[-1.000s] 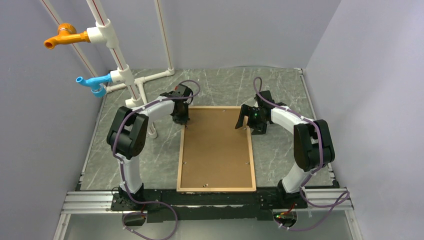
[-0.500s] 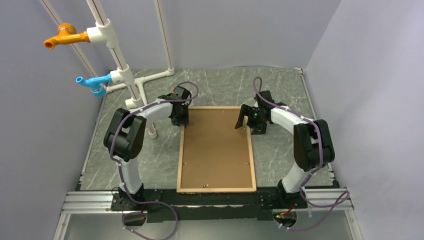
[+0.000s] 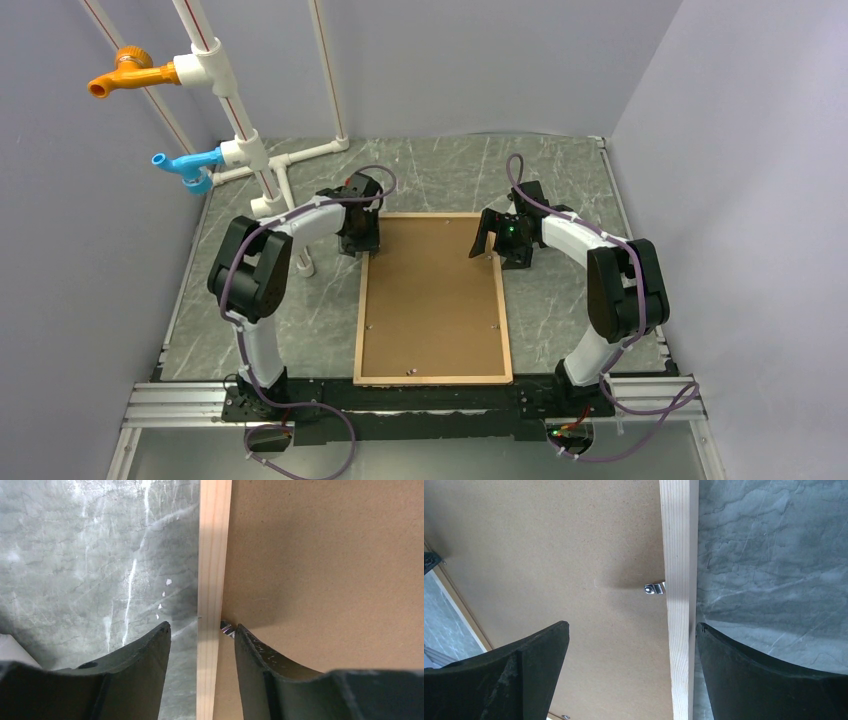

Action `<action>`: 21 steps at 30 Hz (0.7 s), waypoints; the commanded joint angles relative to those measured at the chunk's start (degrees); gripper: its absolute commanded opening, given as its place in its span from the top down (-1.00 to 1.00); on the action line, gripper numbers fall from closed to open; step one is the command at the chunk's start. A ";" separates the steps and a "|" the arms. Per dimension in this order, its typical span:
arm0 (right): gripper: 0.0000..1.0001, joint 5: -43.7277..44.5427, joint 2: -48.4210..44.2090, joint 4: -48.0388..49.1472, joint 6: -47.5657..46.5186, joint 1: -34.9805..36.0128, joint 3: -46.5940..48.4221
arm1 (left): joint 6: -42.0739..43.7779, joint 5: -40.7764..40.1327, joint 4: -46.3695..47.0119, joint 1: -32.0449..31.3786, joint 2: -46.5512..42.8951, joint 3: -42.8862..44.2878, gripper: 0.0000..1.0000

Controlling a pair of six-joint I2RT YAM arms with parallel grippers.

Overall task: Put the photo into the frame
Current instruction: Install the photo frame at the center of the board.

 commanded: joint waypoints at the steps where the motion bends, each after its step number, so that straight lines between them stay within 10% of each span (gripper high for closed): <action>1: -0.99 -0.50 0.46 1.65 -0.11 -0.19 0.31 | -0.49 -0.54 -1.39 -0.02 2.56 1.43 -0.03; 11: -0.99 -0.53 0.48 1.56 -0.34 -0.19 0.08 | -1.02 0.53 -1.29 -0.07 5.72 4.17 -0.18; 21: -0.99 -0.38 0.46 1.29 -0.50 -0.16 0.23 | -0.72 0.21 -1.56 -0.08 6.23 1.66 0.55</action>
